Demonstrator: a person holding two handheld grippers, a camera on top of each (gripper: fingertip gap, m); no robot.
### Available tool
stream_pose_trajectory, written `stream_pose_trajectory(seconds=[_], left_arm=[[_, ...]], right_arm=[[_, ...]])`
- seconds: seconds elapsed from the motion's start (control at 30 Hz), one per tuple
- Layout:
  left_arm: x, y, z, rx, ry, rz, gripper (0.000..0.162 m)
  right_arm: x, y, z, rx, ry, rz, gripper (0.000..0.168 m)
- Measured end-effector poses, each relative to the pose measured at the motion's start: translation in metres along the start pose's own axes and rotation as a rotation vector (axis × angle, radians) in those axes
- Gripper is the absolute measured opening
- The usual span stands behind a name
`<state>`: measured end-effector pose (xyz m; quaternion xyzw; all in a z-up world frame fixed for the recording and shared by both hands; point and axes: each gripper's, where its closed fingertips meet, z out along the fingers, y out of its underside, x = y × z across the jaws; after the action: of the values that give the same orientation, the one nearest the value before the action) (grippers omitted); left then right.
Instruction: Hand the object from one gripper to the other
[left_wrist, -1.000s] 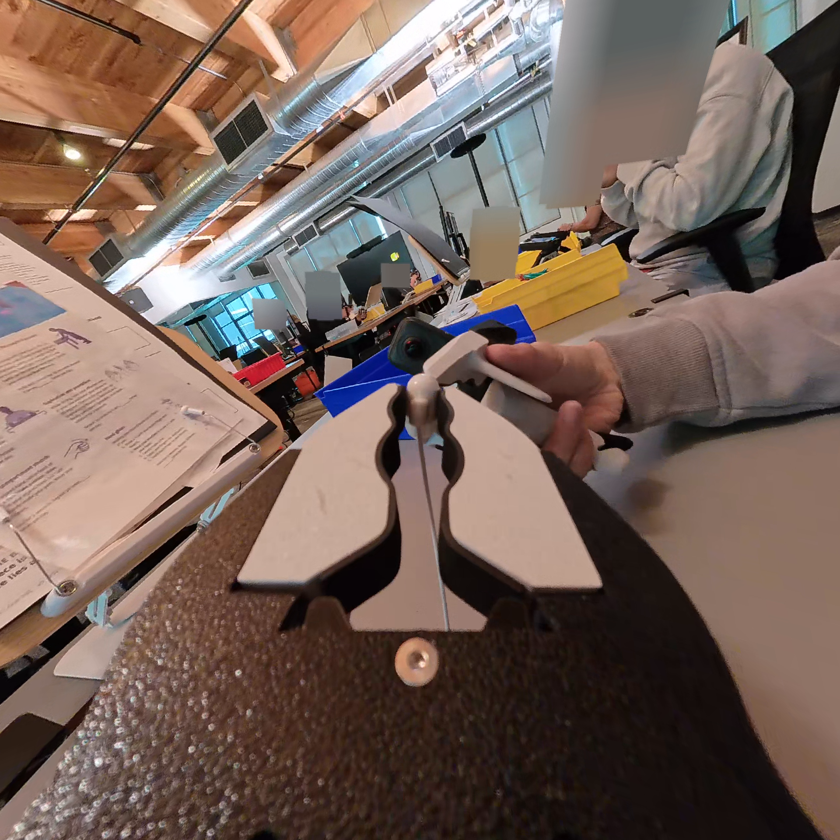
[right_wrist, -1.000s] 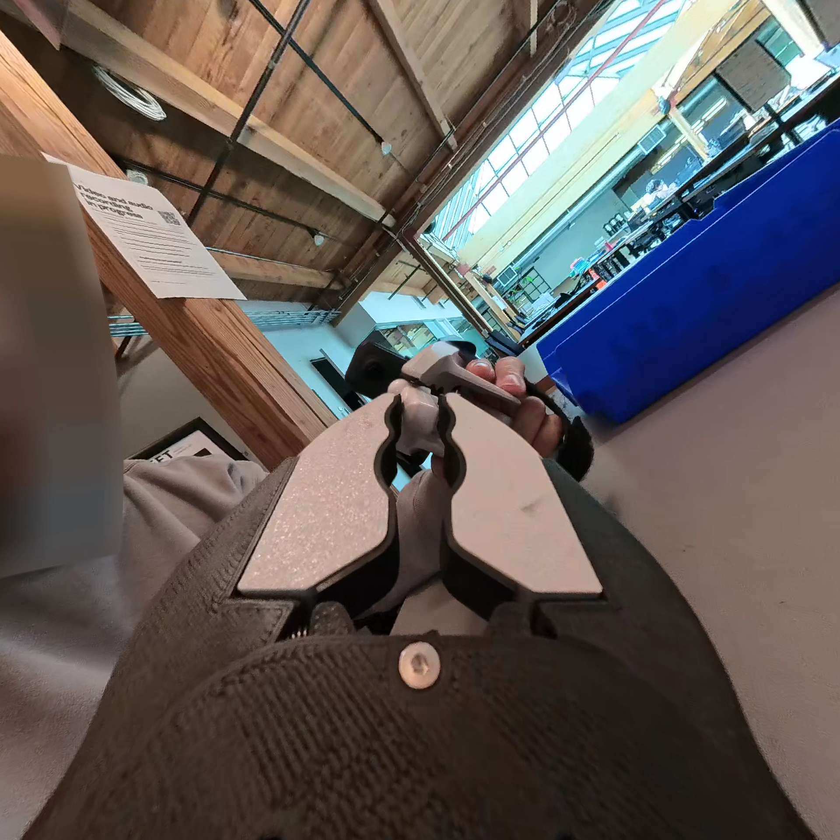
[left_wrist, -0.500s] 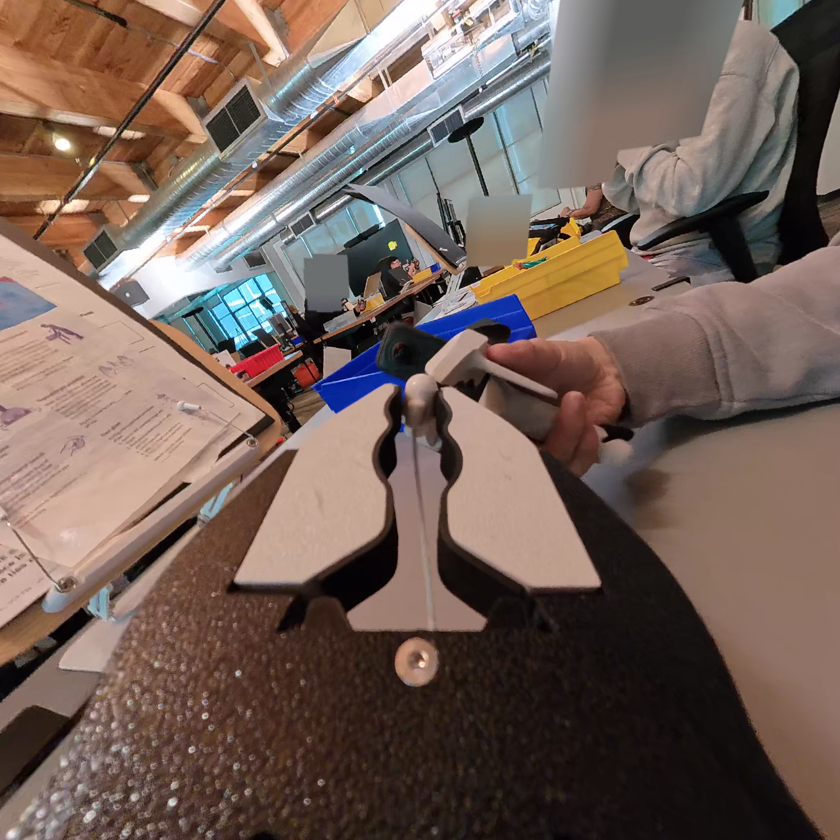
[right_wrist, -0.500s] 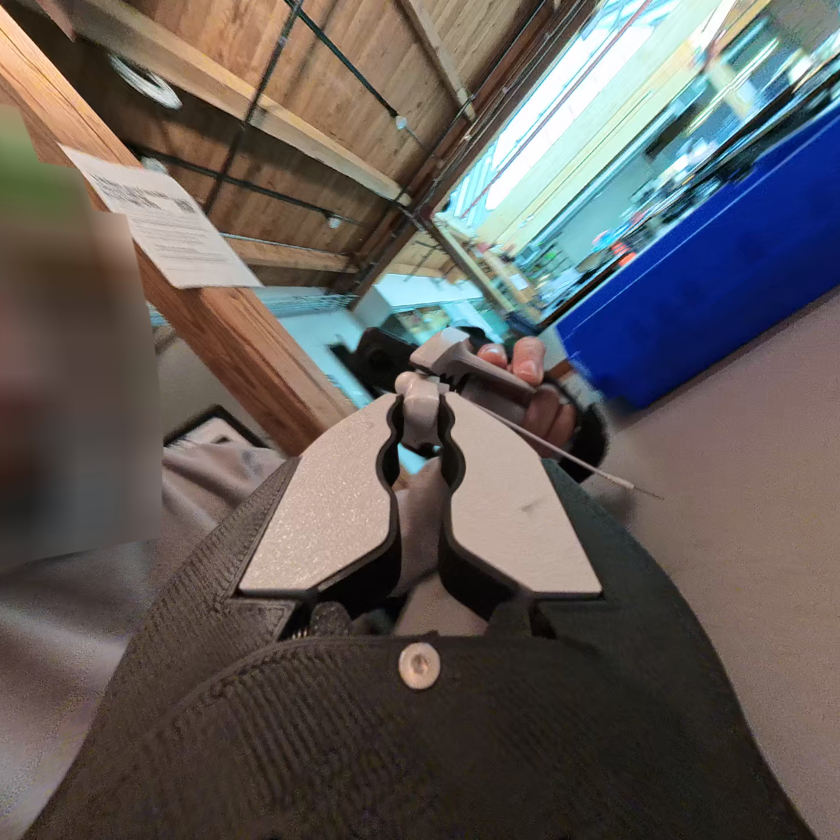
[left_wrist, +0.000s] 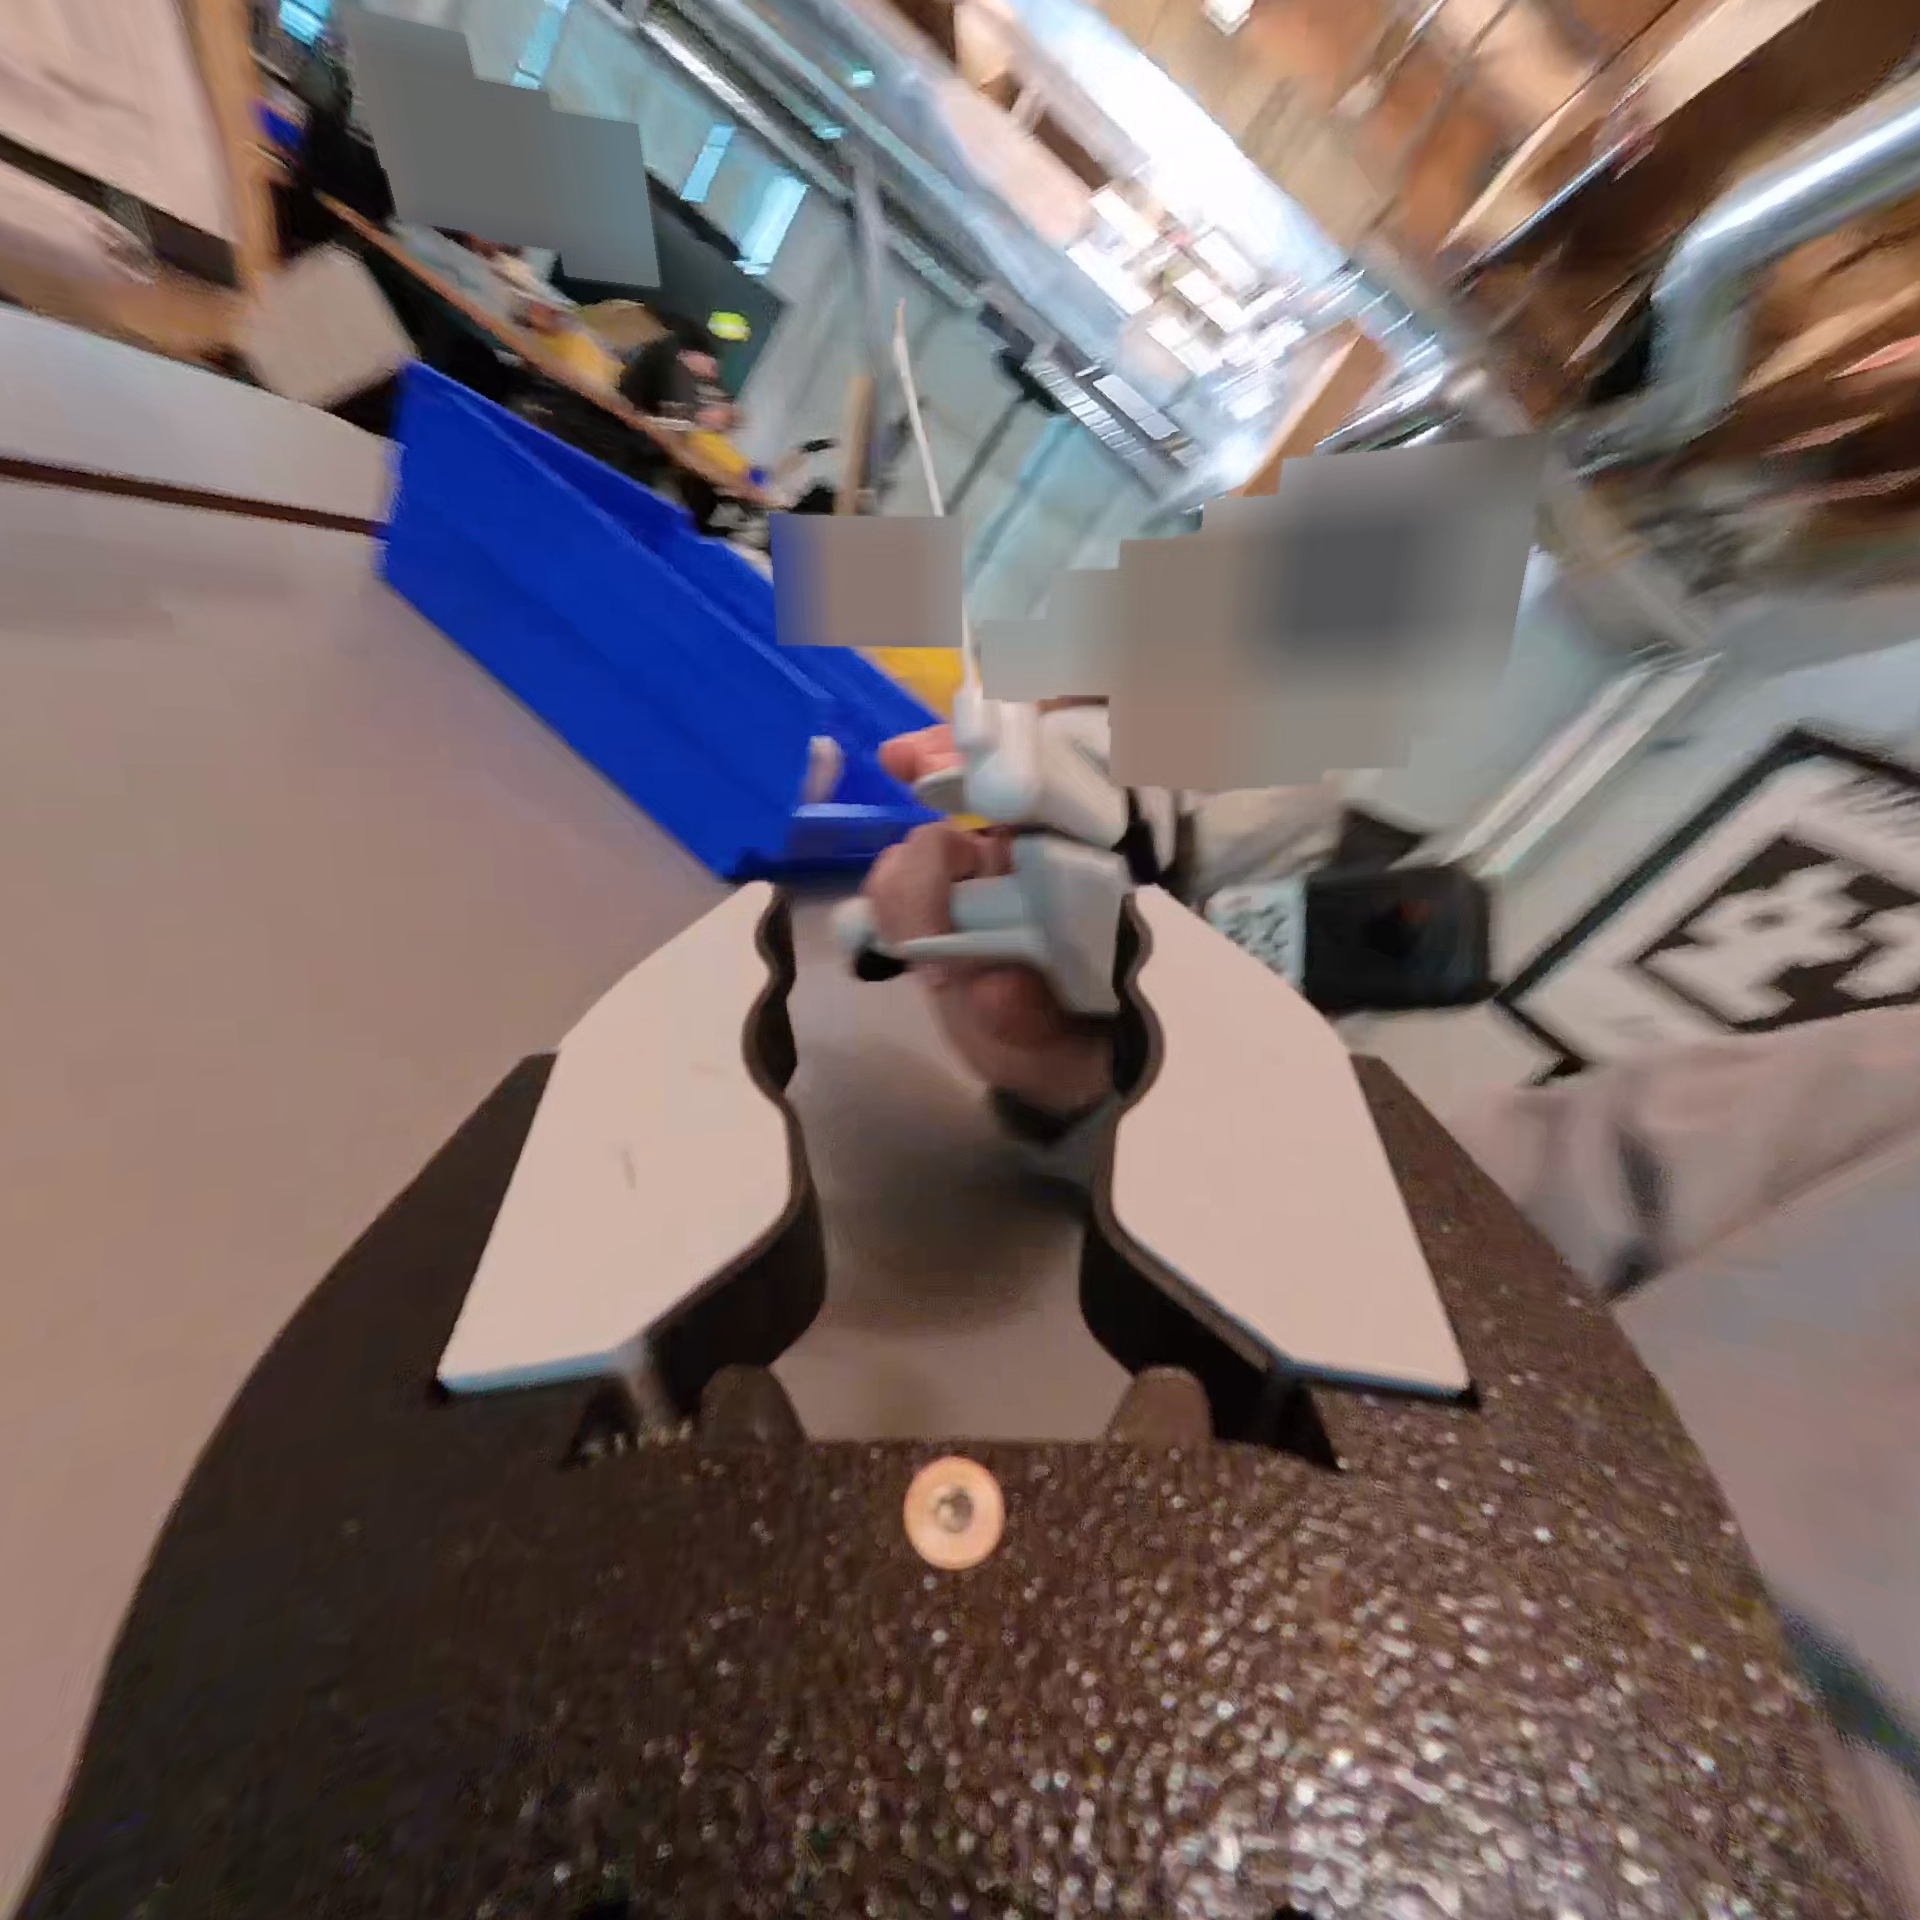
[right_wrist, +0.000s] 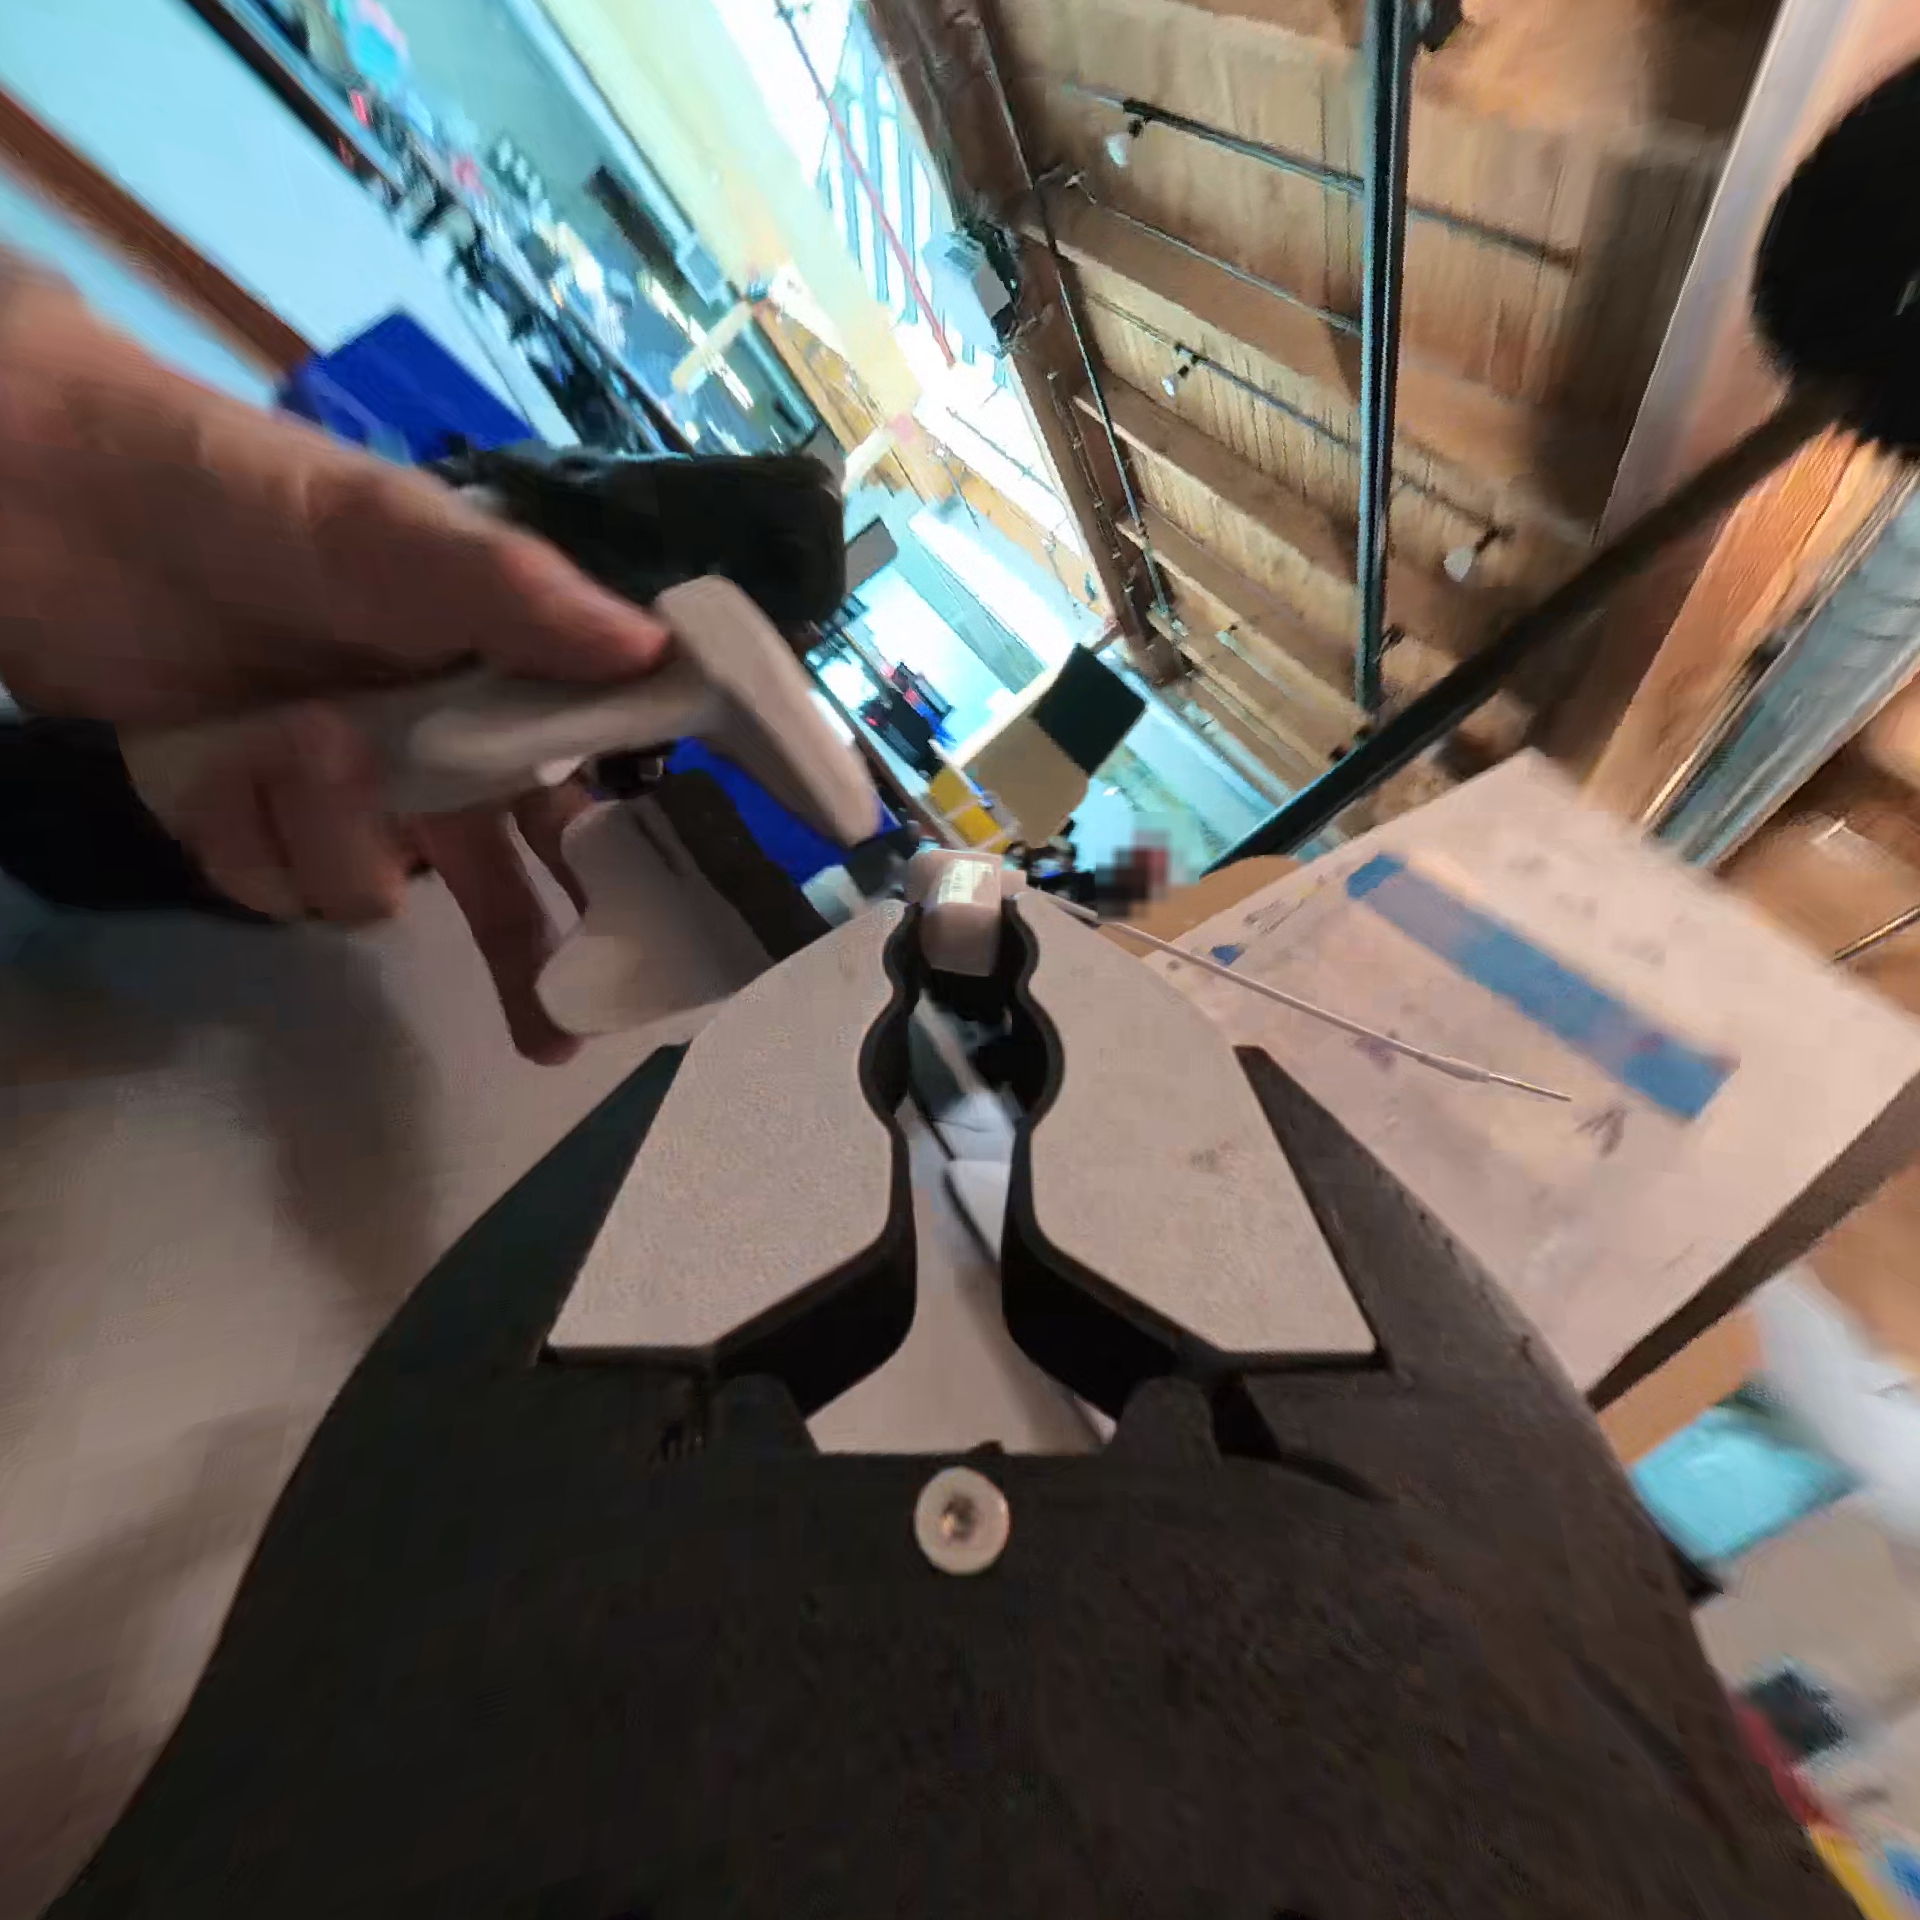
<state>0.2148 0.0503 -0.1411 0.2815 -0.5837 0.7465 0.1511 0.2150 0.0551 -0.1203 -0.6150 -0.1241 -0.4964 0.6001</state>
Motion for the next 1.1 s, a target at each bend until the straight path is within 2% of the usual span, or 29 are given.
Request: stream_pose_trajectory(seconds=[0.07, 0.17, 0.4, 0.5, 0.63, 0.7, 0.8, 0.93, 1.1], left_arm=[[0.013, -0.002, 0.002, 0.022, 0.134, -0.140, 0.049], [0.020, -0.008, -0.002, 0.056, 0.247, -0.248, 0.022], [0.014, -0.013, -0.006, 0.091, 0.208, -0.228, 0.020], [0.006, -0.012, -0.007, 0.095, 0.144, -0.172, 0.016], [-0.008, -0.015, -0.009, 0.099, -0.031, 0.007, 0.014], [-0.023, -0.018, -0.014, 0.098, -0.195, 0.103, 0.014], [-0.035, -0.022, -0.021, 0.066, -0.368, 0.270, 0.013], [-0.033, -0.029, -0.023, 0.066, -0.495, 0.429, 0.013], [-0.024, -0.023, -0.011, 0.000, -0.555, 0.609, 0.013]], right_arm=[[-0.006, -0.004, 0.002, -0.001, 0.012, -0.125, 0.014], [-0.012, -0.006, 0.003, 0.003, -0.017, -0.144, 0.013], [-0.019, -0.004, 0.003, -0.006, -0.078, -0.136, 0.014], [-0.024, 0.002, 0.005, -0.038, -0.107, -0.112, 0.014], [-0.025, 0.022, 0.007, -0.153, -0.108, -0.038, 0.014], [-0.020, 0.029, 0.009, -0.197, -0.075, 0.021, 0.028], [-0.014, 0.035, 0.010, -0.235, -0.030, -0.002, 0.035], [-0.023, 0.042, 0.014, -0.280, -0.048, -0.018, 0.035], [-0.029, 0.047, 0.021, -0.297, -0.057, 0.023, 0.023]])
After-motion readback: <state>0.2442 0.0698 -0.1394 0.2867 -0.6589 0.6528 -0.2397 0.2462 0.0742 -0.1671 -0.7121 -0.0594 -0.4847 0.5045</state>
